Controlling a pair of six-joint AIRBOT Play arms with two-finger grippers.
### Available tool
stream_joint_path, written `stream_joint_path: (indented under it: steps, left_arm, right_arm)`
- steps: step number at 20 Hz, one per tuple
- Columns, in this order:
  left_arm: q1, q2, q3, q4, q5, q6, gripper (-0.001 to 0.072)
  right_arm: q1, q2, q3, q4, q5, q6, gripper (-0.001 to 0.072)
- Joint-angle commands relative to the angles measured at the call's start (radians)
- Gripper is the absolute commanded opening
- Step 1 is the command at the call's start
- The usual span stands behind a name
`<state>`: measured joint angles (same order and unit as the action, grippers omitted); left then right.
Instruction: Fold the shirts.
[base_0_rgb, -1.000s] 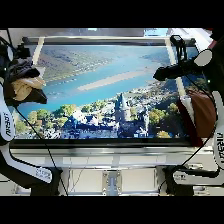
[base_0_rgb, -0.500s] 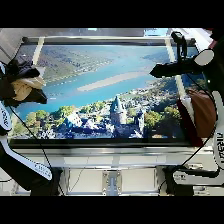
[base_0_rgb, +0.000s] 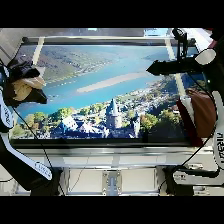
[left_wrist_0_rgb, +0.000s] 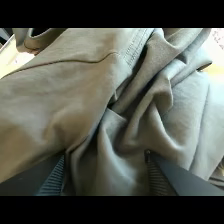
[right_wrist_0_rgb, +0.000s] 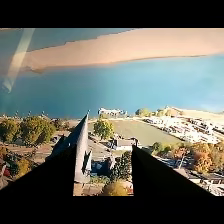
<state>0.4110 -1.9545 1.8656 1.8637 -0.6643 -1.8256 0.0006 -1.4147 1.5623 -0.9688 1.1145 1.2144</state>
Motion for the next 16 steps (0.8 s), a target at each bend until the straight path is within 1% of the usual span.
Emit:
stream_joint_path:
  steps: [1, 2, 3, 4, 5, 7, 8, 10, 12, 14, 15, 16]
  left_arm:
    - [0.001, -0.034, 0.005, -0.011, 0.015, 0.001, 0.0504]
    - [0.001, -0.042, 0.005, -0.013, 0.016, 0.0, 0.0252]
    - [0.001, -0.045, 0.005, -0.012, 0.025, 0.005, 0.0029]
    - [0.001, -0.045, 0.006, -0.013, 0.039, 0.004, 0.0014]
    - [0.0, -0.044, 0.021, -0.019, 0.037, 0.004, 0.0014]
    - [-0.002, -0.037, 0.086, -0.08, 0.015, 0.005, 0.0014]
    - [-0.006, -0.031, 0.132, -0.122, 0.004, 0.014, 0.0013]
    - [-0.02, 0.002, 0.217, -0.218, 0.015, 0.063, 0.0013]
    - [-0.045, 0.071, 0.224, -0.329, 0.066, 0.128, 0.0013]
    - [-0.083, 0.139, 0.223, -0.475, 0.048, 0.209, 0.0013]
    - [-0.108, 0.171, 0.223, -0.583, 0.01, 0.289, 0.0013]
    - [-0.136, 0.195, 0.223, -0.686, -0.055, 0.372, 0.0014]
  right_arm:
    - [0.001, 0.001, 0.0, 0.013, -0.003, 0.0, 0.0386]
    - [0.001, 0.001, 0.0, 0.013, -0.003, 0.0, 0.0386]
    - [0.001, 0.001, 0.0, 0.013, -0.003, 0.0, 0.0386]
    - [0.001, 0.001, 0.0, 0.015, -0.003, 0.0, 0.0386]
    - [0.001, 0.001, 0.0, 0.018, -0.003, 0.0, 0.0386]
    - [0.001, 0.001, 0.0, 0.021, -0.003, 0.0, 0.0386]
    - [0.001, 0.001, 0.0, 0.021, -0.003, 0.0, 0.0386]
    - [0.001, 0.001, 0.0, 0.02, -0.003, 0.0, 0.0386]
    - [0.001, 0.001, 0.0, 0.011, -0.003, 0.0, 0.0386]
    - [0.001, 0.001, 0.0, -0.016, -0.003, 0.0, 0.0385]
    - [0.001, 0.001, 0.0, -0.036, -0.003, 0.0, 0.0385]
    - [0.001, 0.0, 0.0, -0.058, -0.006, 0.0, 0.0385]
